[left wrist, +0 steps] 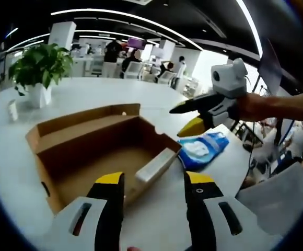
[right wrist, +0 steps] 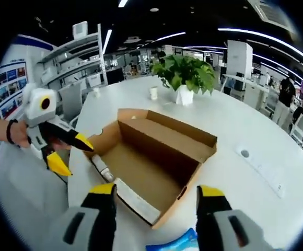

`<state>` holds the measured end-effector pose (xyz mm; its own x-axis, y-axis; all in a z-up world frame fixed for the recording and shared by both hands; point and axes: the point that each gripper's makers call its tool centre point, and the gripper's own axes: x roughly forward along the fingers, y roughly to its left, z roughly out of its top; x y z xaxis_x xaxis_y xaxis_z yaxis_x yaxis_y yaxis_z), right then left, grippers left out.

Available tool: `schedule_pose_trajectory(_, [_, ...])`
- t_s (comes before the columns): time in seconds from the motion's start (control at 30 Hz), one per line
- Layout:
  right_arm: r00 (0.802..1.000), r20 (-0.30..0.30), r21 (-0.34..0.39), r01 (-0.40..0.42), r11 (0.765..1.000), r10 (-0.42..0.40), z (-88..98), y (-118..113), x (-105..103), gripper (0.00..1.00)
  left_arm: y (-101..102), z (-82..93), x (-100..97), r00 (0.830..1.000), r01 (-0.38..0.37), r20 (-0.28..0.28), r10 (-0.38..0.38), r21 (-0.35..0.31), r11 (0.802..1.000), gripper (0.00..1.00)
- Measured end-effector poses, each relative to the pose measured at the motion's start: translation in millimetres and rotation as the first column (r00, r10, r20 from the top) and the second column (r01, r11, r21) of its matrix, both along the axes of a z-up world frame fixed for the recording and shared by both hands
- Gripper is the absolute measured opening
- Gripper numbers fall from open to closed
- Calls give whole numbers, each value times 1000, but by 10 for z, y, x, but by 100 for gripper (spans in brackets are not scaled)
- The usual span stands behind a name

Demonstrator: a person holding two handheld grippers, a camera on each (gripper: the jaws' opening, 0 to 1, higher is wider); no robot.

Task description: Operate the shoe box by opening the lid, removing the specified soft item, and placing it in the target area until the item is outside and the box remains undamaged.

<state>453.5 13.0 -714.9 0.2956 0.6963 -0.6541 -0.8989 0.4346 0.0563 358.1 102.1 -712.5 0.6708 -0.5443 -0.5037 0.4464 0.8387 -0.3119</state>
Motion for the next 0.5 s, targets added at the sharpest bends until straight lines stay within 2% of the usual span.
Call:
schedule_pose_trajectory(0.23, [994,11,-93,-103,990,105,-137,82,-16,60,19,-4,4,1000,-1,1,1,8,1000,47])
schedule_pose_trajectory(0.4, [982,23,-153,-182,971,188,-183,181,-67,61,9,-22,-3,1000,10,-2,-10,18,1000,49])
schedule_pose_trajectory(0.5, [970,36,-208,-228,951,240,-212,216,-71,61,-13,-53,-22,1000,26,-7,-26,38,999,50])
